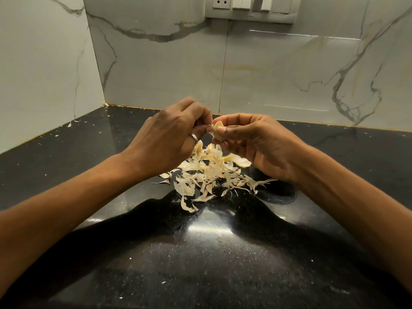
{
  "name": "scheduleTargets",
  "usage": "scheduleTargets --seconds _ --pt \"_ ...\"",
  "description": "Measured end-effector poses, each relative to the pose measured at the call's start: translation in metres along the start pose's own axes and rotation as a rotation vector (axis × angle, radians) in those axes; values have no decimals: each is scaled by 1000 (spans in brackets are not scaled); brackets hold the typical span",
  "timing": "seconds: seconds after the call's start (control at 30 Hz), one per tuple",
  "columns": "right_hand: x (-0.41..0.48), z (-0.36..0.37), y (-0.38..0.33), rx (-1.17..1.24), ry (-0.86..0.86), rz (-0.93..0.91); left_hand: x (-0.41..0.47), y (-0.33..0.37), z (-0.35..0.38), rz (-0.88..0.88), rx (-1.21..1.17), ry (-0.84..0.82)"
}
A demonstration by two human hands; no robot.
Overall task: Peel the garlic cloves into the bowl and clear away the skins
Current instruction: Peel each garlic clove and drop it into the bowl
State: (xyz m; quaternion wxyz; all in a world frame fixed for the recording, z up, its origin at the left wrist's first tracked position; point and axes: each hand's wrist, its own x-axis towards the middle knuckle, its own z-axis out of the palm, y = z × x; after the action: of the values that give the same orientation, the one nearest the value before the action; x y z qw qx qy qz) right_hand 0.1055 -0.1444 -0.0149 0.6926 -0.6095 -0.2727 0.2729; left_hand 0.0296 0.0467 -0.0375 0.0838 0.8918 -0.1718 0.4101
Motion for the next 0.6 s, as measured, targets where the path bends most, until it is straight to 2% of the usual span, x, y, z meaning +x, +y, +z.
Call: scheduleTargets --seconds 0.6 --pt "6 -6 -1 148 92 -73 0 -3 -1 -28 25 -19"
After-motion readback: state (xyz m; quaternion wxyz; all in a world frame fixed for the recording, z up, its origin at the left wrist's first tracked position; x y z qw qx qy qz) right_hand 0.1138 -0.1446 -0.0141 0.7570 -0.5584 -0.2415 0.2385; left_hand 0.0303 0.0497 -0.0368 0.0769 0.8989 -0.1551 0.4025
